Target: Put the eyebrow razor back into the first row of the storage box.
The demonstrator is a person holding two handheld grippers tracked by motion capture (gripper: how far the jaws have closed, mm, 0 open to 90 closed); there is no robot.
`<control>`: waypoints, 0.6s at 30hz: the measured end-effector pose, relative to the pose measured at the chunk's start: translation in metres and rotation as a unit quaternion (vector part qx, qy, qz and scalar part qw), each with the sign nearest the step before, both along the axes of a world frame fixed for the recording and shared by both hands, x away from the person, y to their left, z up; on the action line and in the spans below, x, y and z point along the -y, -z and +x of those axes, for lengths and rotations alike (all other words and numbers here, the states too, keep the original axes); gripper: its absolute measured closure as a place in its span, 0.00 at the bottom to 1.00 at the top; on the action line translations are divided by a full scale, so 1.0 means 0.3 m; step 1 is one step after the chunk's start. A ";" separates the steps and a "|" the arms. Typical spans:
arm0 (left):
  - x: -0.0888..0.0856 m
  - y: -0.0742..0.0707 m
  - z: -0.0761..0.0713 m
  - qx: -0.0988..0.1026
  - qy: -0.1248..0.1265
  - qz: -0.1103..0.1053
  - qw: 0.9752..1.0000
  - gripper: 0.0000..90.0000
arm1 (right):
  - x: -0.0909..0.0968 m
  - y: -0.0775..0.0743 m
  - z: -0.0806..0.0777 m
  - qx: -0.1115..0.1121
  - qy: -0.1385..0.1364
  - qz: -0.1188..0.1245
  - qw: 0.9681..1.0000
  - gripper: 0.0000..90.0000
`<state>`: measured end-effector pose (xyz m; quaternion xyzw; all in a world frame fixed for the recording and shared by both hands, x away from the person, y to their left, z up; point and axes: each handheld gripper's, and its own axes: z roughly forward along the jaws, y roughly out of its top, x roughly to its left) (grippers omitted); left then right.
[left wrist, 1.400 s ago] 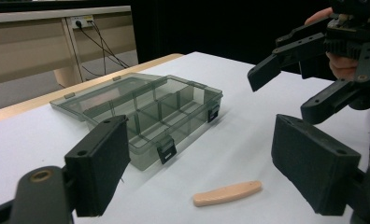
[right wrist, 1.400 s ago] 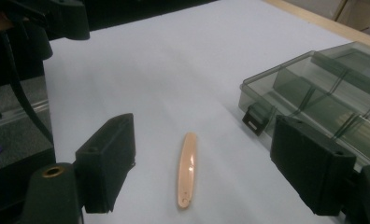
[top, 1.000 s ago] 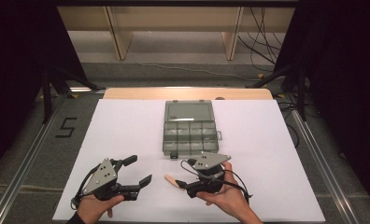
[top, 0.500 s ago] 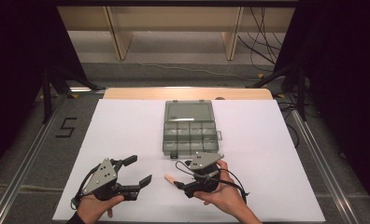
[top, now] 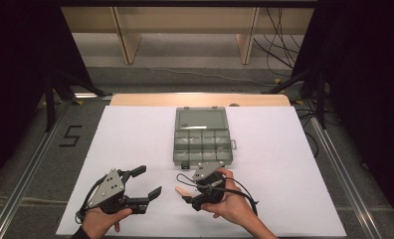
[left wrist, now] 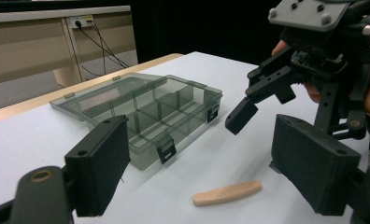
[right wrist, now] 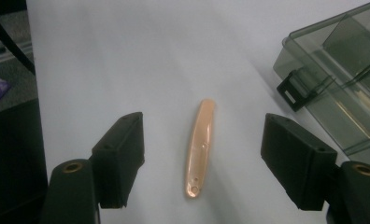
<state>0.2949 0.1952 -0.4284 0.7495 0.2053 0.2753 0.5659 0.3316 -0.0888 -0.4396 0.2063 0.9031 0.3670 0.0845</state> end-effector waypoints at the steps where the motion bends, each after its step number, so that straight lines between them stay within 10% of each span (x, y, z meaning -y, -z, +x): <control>1: 0.000 0.000 -0.002 -0.003 -0.002 -0.001 1.000 0.21 | -0.002 0.000 0.003 -0.007 -0.004 -0.007 1.000 0.36; 2: 0.000 0.000 -0.002 -0.003 -0.002 -0.001 1.000 0.21 | -0.002 0.000 0.003 -0.007 -0.004 -0.007 1.000 0.36; 3: 0.016 0.010 -0.023 -0.050 0.000 -0.035 0.998 0.21 | -0.009 0.006 0.009 -0.011 -0.005 -0.016 1.000 0.38; 4: 0.016 0.010 -0.023 -0.050 0.000 -0.035 0.998 0.21 | -0.009 0.006 0.009 -0.011 -0.005 -0.016 1.000 0.38; 5: 0.000 0.000 0.000 0.000 0.000 0.000 1.000 0.21 | -0.015 0.009 0.015 -0.015 -0.006 -0.024 1.000 0.39; 6: 0.000 0.000 0.000 0.000 0.000 0.000 1.000 0.21 | -0.017 0.010 0.017 -0.019 -0.011 -0.028 0.999 0.40; 7: 0.015 0.010 -0.023 -0.050 0.000 -0.034 0.998 0.21 | -0.021 0.012 0.019 -0.021 -0.010 -0.032 0.999 0.40; 18: 0.015 0.009 -0.024 -0.051 -0.001 -0.037 0.998 0.21 | -0.060 0.034 0.042 -0.040 -0.028 -0.068 0.997 0.46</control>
